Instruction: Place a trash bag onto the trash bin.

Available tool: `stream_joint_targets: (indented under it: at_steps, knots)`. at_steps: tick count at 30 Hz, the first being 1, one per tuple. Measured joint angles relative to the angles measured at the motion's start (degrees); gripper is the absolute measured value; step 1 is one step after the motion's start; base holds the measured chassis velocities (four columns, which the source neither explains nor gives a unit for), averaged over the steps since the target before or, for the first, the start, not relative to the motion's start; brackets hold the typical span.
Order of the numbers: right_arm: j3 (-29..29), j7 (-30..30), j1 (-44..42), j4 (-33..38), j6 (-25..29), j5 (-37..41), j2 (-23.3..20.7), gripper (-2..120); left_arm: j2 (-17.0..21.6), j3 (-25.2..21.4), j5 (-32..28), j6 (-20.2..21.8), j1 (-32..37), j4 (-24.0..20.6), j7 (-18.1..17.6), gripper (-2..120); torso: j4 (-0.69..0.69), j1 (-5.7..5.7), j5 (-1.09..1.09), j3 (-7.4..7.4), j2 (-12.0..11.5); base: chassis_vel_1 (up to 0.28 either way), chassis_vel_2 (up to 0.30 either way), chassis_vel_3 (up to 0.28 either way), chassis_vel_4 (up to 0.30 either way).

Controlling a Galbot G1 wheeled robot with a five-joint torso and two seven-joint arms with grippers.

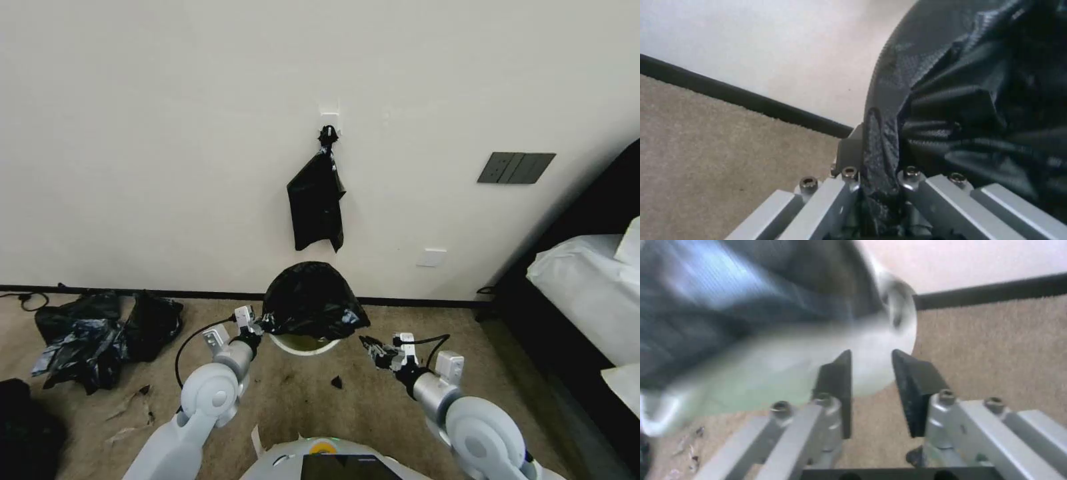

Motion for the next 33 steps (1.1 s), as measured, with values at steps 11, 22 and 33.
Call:
stream_joint_targets:
  at_steps: [11,22,33]
  knots:
    - [3.9,-1.6,-3.3,5.3,4.5,-9.7,-1.9,71,0.7,-0.8,1.0,0.5,-1.4,1.5,-0.4,0,0.00,0.00,-0.01,0.00,0.0,0.000,0.000,0.000,0.000]
    - [3.1,-15.9,2.4,6.6,2.2,-13.0,-9.6,100,2.2,2.0,7.4,2.6,-2.0,0.6,2.1,0,0.01,0.00,-0.01,-0.01,0.0,0.000,0.000,0.000,0.000]
    - [0.6,-19.6,9.0,4.4,-1.4,-3.4,-17.2,100,3.5,3.2,11.9,3.1,-0.4,-0.9,6.1,0,0.01,0.00,0.01,0.00,0.0,0.000,0.000,0.000,0.000]
